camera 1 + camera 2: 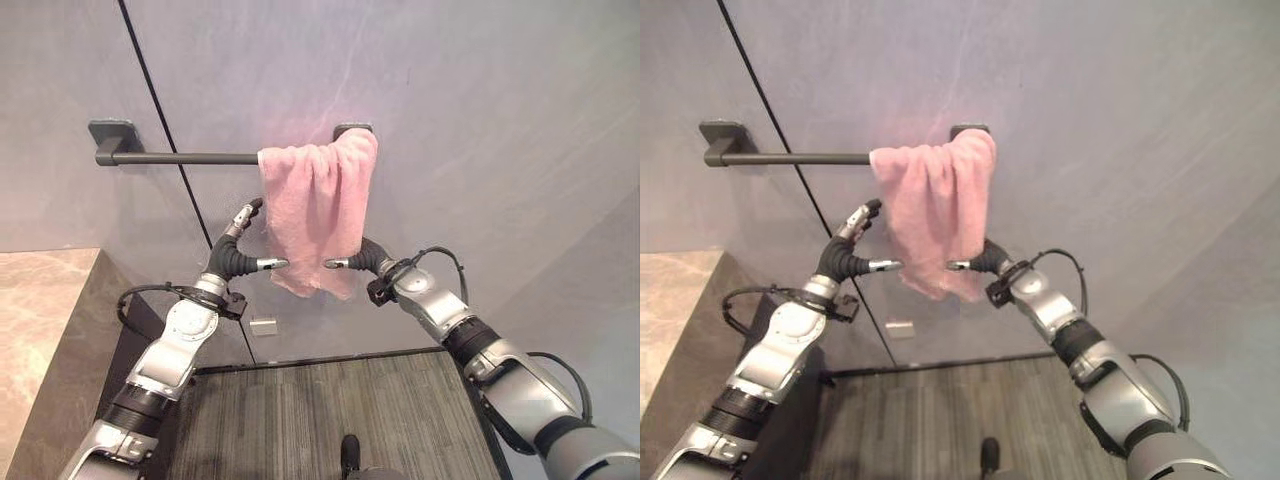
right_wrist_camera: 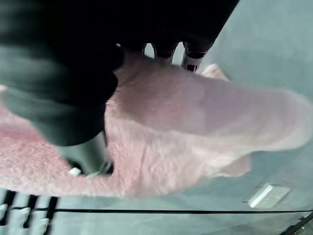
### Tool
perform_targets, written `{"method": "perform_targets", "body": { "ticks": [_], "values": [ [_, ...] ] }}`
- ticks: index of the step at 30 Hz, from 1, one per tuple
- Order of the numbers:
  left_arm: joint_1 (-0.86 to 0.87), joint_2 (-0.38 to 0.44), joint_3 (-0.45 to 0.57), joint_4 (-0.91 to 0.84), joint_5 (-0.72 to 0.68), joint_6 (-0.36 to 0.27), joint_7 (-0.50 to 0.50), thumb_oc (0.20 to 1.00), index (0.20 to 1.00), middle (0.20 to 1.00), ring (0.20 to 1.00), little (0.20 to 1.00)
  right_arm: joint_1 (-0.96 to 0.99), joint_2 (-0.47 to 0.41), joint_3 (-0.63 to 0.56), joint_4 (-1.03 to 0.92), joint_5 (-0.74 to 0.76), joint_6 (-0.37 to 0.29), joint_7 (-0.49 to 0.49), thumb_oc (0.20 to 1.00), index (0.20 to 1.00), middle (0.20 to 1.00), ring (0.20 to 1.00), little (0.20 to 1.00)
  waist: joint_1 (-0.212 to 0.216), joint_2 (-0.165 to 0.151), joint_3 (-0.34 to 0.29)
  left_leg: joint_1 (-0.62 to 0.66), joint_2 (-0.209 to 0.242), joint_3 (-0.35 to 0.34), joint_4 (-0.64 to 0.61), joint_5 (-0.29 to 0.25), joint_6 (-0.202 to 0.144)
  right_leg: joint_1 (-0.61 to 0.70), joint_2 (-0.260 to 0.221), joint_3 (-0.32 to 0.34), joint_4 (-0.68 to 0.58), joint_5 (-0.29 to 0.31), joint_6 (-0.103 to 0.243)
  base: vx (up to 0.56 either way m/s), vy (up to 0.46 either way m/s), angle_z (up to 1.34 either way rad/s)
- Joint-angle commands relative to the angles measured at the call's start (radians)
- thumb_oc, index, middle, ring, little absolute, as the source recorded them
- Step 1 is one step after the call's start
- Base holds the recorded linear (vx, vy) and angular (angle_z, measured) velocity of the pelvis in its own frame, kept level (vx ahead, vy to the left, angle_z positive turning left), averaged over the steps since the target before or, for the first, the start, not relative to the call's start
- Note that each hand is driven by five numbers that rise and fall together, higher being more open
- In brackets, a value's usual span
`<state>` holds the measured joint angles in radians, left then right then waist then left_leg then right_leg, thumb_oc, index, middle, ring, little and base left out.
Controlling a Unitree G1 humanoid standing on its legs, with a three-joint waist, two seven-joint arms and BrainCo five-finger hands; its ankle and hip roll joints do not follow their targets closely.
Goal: Put brush and paste in cup on sink, flatten towel.
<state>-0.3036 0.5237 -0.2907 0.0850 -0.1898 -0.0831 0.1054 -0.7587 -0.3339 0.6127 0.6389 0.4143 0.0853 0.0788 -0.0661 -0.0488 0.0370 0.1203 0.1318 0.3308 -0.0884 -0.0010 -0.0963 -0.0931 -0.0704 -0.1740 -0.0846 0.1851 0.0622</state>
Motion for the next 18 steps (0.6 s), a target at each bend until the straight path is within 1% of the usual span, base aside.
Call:
{"method": "perform_targets", "body": {
  "ticks": [1,5,10,12,18],
  "values": [
    [-0.08,0.051,-0.027,0.003,-0.018,-0.03,0.021,1.0,1.0,1.0,1.0,1.0,-0.087,0.008,-0.008,0.037,-0.015,-0.032,-0.038,0.2,0.2,0.2,0.2,0.2,0.014,-0.06,-0.027,-0.007,0.006,-0.051,0.001,-0.003,0.007,0.025,-0.085,0.061,-0.003,-0.012,0.121,0.0,0.0,0.0],
    [-0.069,0.05,-0.021,0.005,-0.011,-0.025,0.025,1.0,1.0,1.0,1.0,1.0,-0.072,0.019,-0.02,0.034,-0.012,-0.033,-0.048,0.2,0.2,0.2,0.2,0.2,0.015,-0.056,-0.029,-0.002,0.004,-0.054,0.001,-0.005,0.009,0.033,-0.088,0.056,-0.003,-0.014,0.119,0.0,0.0,0.0],
    [-0.042,0.046,-0.003,0.009,-0.009,-0.017,0.028,1.0,1.0,1.0,1.0,1.0,-0.05,0.007,-0.027,0.001,-0.041,-0.033,-0.057,0.2,0.2,0.2,0.2,0.2,0.015,-0.052,-0.028,0.002,0.001,-0.056,0.001,-0.006,0.011,0.04,-0.091,0.052,-0.003,-0.016,0.118,0.0,0.005,0.04],
    [-0.002,0.038,0.018,0.01,-0.009,-0.012,0.033,1.0,1.0,1.0,1.0,1.0,-0.027,-0.004,-0.036,-0.027,-0.074,-0.035,-0.057,0.2,0.2,0.2,0.2,0.2,0.017,-0.05,-0.028,0.003,0.001,-0.06,0.001,-0.006,0.011,0.045,-0.092,0.047,-0.003,-0.019,0.115,0.01,0.004,0.04],
    [0.015,0.03,0.03,0.015,-0.031,-0.008,0.038,1.0,1.0,1.0,1.0,1.0,-0.018,-0.005,-0.041,-0.037,-0.079,-0.034,-0.063,0.2,0.2,0.2,0.2,0.2,0.022,-0.048,-0.018,-0.003,0.001,-0.069,0.001,-0.001,0.01,0.046,-0.094,0.036,-0.003,-0.021,0.113,0.0,-0.001,0.06]
  ]
}}
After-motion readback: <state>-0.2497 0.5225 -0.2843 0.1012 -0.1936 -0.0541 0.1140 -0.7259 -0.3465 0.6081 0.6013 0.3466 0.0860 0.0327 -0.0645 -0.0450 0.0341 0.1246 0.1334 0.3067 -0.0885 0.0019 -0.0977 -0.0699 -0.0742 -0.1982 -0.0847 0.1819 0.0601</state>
